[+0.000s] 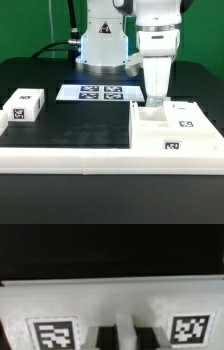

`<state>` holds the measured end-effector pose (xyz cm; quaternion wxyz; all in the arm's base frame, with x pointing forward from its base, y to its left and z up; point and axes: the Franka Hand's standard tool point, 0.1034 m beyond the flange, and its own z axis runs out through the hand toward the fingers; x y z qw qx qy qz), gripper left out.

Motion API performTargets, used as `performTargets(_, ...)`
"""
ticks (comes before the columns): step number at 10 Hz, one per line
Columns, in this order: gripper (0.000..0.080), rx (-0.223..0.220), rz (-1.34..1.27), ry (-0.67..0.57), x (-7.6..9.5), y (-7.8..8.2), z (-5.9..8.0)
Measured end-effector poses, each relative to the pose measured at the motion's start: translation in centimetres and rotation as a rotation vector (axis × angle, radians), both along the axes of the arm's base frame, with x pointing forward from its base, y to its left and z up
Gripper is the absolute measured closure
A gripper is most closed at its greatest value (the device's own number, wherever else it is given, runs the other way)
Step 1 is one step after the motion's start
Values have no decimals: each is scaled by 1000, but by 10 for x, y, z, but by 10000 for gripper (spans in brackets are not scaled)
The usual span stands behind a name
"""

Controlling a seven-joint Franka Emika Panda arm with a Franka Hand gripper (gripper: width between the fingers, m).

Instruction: Assemble cabinet

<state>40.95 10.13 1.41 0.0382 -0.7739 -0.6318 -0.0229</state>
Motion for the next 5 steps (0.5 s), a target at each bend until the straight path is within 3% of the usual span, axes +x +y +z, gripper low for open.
performTargets(4, 731, -65, -9, 2, 8, -8, 49)
performTargets(5, 731, -71, -5, 0, 10, -11, 54)
